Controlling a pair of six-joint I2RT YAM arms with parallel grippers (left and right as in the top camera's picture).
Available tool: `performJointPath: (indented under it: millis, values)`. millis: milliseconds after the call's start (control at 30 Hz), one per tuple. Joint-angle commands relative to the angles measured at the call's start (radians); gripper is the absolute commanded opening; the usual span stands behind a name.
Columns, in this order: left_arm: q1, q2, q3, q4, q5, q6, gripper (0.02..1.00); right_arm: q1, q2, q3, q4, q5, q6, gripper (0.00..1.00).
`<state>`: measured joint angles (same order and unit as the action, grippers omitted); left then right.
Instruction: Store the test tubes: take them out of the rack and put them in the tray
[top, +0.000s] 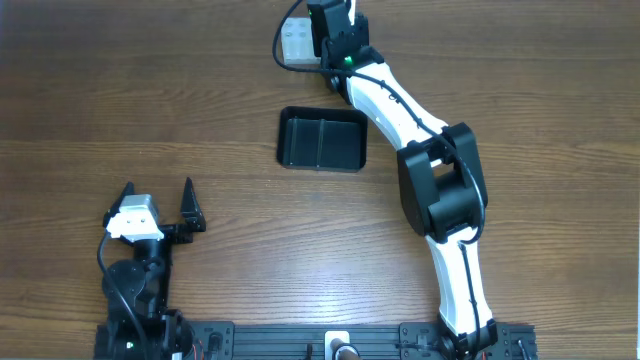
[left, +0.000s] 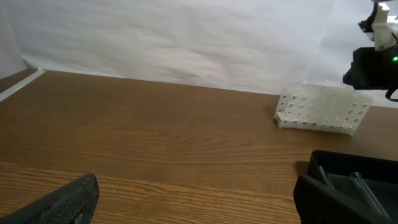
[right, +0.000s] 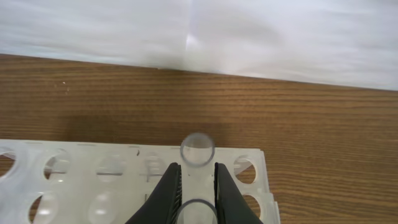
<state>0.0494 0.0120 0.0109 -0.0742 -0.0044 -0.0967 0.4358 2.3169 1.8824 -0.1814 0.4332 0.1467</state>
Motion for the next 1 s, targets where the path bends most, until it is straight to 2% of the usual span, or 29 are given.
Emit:
performJointPath:
  millis: [33, 567, 733, 900, 1000]
  values:
    - [0.005, -0.006, -0.005, -0.001, -0.002, 0.014, 0.998, 0.011, -0.101, 0.029, -0.004, 0.017, -0.006, 0.066]
    - [0.005, -0.006, -0.005, 0.000, -0.002, 0.014, 0.998, 0.018, -0.269, 0.030, -0.111, 0.016, 0.015, 0.047]
    - [0.005, -0.006, -0.005, 0.000, -0.002, 0.014, 0.998, 0.018, -0.318, 0.031, -0.332, -0.040, 0.196, 0.047]
    - [0.005, -0.006, -0.005, 0.000, -0.002, 0.014, 0.998, 0.022, -0.325, 0.031, -0.588, -0.226, 0.421, 0.034]
    - [0.005, -0.006, -0.005, -0.001, -0.002, 0.014, 0.998, 0.029, -0.317, 0.031, -0.712, -0.307, 0.515, 0.025]
